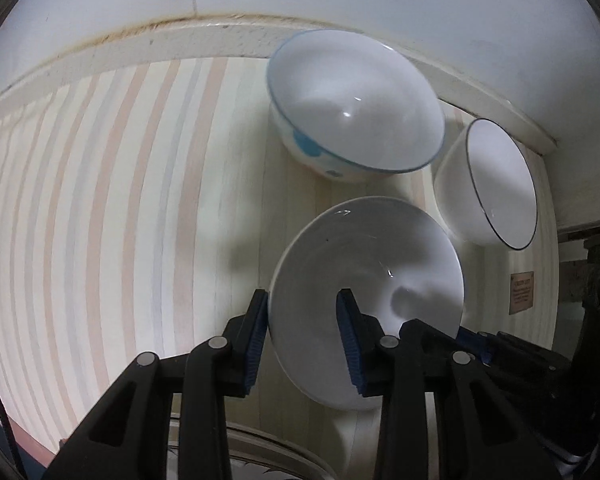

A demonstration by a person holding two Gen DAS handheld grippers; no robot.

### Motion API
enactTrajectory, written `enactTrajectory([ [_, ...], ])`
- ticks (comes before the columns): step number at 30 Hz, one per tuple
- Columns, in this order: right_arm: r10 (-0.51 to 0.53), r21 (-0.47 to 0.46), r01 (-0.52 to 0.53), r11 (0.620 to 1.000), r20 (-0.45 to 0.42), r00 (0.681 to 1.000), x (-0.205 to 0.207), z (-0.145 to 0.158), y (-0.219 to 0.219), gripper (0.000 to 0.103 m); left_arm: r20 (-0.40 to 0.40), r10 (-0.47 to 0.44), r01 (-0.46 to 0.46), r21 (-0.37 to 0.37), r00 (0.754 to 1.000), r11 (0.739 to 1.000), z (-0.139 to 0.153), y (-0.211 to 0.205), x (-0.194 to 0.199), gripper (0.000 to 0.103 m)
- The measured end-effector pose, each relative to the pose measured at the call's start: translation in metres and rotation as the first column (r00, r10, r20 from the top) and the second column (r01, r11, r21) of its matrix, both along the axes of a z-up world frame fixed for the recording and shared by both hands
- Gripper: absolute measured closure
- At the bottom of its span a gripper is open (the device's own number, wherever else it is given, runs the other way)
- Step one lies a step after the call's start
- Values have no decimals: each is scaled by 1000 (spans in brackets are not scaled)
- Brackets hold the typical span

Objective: Organize plates and bowls

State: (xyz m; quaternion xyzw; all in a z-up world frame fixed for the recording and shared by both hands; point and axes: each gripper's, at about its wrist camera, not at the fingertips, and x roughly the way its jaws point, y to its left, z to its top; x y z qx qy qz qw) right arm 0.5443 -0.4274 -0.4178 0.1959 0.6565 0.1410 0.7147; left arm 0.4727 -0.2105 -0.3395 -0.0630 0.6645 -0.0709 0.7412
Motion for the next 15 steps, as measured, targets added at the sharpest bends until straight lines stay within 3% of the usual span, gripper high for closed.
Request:
enactTrajectory([
  [5, 11, -12, -11, 1000, 11, 1000, -5, 4, -8, 81, 19, -22, 22, -4, 1000, 1000, 12, -12, -13, 72],
  [15, 28, -46, -26, 999, 45, 999, -65, 51, -26, 81, 43, -105, 106, -25, 994, 994, 41, -37, -70, 72],
])
